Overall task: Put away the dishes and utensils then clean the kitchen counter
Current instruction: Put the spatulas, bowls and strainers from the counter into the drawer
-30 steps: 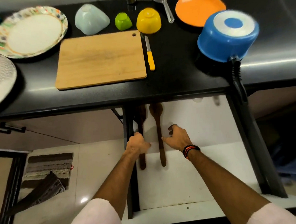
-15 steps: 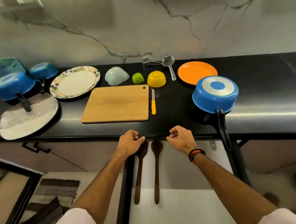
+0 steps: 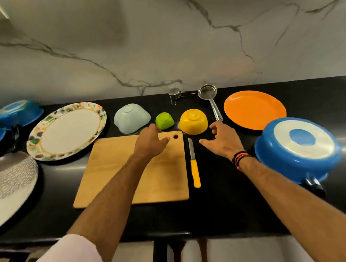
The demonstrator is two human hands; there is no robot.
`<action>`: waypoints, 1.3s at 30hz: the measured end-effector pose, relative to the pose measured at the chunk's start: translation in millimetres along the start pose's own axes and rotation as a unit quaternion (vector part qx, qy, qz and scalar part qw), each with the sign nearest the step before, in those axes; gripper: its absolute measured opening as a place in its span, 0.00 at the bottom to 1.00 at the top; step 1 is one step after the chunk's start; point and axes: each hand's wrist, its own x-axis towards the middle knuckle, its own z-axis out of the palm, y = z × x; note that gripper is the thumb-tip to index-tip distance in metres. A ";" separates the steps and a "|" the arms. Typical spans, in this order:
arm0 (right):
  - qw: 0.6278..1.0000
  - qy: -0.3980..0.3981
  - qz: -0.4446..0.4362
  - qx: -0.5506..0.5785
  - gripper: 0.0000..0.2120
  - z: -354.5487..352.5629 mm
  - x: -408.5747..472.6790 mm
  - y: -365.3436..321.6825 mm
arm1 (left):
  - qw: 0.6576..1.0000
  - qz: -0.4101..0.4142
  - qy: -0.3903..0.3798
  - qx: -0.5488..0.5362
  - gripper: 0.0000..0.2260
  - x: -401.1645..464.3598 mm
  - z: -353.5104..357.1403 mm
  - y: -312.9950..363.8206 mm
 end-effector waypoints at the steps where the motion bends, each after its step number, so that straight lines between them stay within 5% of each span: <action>1: 1.000 0.011 -0.009 -0.010 0.34 5.6 16.6 -1.3 | 1.000 0.002 0.006 0.011 0.24 18.9 3.5 -0.6; 6: 0.998 0.016 -0.039 -0.050 0.51 25.0 74.6 -9.2 | 0.997 0.034 0.010 0.064 0.34 84.4 22.4 -0.8; 11: 0.995 -0.011 -0.032 -0.099 0.58 43.5 101.0 -15.2 | 0.990 0.071 -0.025 0.120 0.37 118.1 36.4 -3.7; 19: 0.997 0.069 -0.043 -0.016 0.50 46.4 95.1 -12.5 | 0.993 0.084 -0.001 0.087 0.33 105.2 29.1 -2.1; 27: 0.998 0.055 -0.033 0.002 0.52 0.4 1.8 5.2 | 0.995 0.076 0.019 0.056 0.34 4.0 3.9 20.1; 39: 0.997 0.036 -0.062 -0.004 0.48 -55.3 -259.2 97.7 | 0.998 0.061 -0.008 0.028 0.33 -277.6 61.2 67.8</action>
